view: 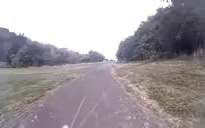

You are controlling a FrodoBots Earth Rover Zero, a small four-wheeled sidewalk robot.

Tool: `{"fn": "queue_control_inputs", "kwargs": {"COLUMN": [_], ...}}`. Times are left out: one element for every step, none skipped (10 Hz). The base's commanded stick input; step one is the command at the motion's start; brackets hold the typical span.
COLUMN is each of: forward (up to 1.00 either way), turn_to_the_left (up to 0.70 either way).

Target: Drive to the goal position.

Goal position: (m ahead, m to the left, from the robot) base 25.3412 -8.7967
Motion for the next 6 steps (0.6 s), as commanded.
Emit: {"fn": "queue_control_inputs", "kwargs": {"forward": [0.45, 0.45, 0.45, 0.45, 0.45, 0.45], "turn_to_the_left": [0.00, 0.00, 0.00, 0.00, 0.00, 0.00]}}
